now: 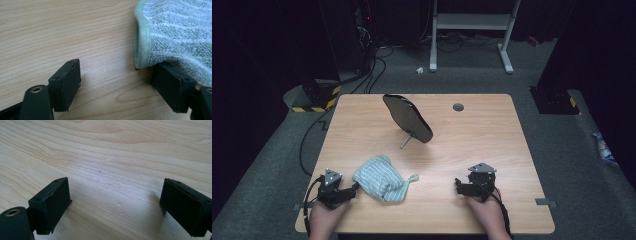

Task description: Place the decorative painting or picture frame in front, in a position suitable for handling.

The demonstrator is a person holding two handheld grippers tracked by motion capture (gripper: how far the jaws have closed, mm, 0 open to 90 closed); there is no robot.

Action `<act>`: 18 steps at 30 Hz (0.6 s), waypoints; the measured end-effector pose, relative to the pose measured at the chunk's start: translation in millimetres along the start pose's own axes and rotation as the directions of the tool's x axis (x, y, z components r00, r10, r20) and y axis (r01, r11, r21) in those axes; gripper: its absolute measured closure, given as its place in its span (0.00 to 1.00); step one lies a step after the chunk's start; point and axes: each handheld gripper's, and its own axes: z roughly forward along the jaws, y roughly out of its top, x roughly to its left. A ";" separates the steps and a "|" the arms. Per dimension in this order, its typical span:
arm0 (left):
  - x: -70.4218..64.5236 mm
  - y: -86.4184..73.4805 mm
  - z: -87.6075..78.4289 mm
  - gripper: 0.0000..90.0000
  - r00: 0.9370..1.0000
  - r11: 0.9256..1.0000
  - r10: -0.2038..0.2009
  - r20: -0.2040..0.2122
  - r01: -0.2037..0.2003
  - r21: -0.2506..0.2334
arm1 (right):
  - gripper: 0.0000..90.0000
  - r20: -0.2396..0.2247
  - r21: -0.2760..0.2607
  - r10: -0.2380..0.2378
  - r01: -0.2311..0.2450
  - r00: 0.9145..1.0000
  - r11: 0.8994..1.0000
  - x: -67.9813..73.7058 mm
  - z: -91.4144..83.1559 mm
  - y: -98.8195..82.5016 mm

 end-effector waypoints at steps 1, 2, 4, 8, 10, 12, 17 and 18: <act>0.0 0.0 0.0 0.26 1.000 1.000 0.000 0.000 0.000 0.000 | 0.10 0.002 0.000 0.002 -0.002 1.000 1.000 0.1 -0.7 -0.7; 0.0 0.0 0.0 0.26 1.000 1.000 0.000 0.000 0.000 0.000 | 0.10 0.002 -0.001 0.001 -0.001 1.000 1.000 0.1 -0.9 -1.0; 0.0 0.0 0.0 0.26 1.000 1.000 0.000 0.000 0.000 0.000 | 0.10 0.002 -0.001 0.001 -0.001 1.000 1.000 0.1 -1.2 -1.3; 0.1 0.0 -0.1 0.26 1.000 1.000 0.000 0.001 0.000 0.001 | 0.10 0.006 -0.001 0.002 -0.002 1.000 1.000 0.3 -1.6 -1.8; 0.1 0.0 0.0 0.26 1.000 1.000 -0.001 0.001 0.001 0.000 | 0.10 0.006 -0.001 0.002 -0.002 1.000 1.000 0.4 -1.8 -1.9; 0.2 0.0 -0.1 0.26 1.000 1.000 0.000 0.002 0.000 0.001 | 0.10 0.006 -0.001 0.002 -0.002 1.000 1.000 0.4 -1.8 -1.9; 0.4 -0.4 -0.6 0.26 1.000 1.000 0.002 0.001 -0.002 0.002 | 0.10 0.007 -0.001 0.004 -0.004 1.000 1.000 0.5 -1.6 -1.8; 0.4 -0.9 -1.2 0.26 1.000 1.000 0.000 -0.002 0.000 0.002 | 0.10 0.009 -0.003 0.002 -0.002 1.000 1.000 0.4 -1.2 -1.5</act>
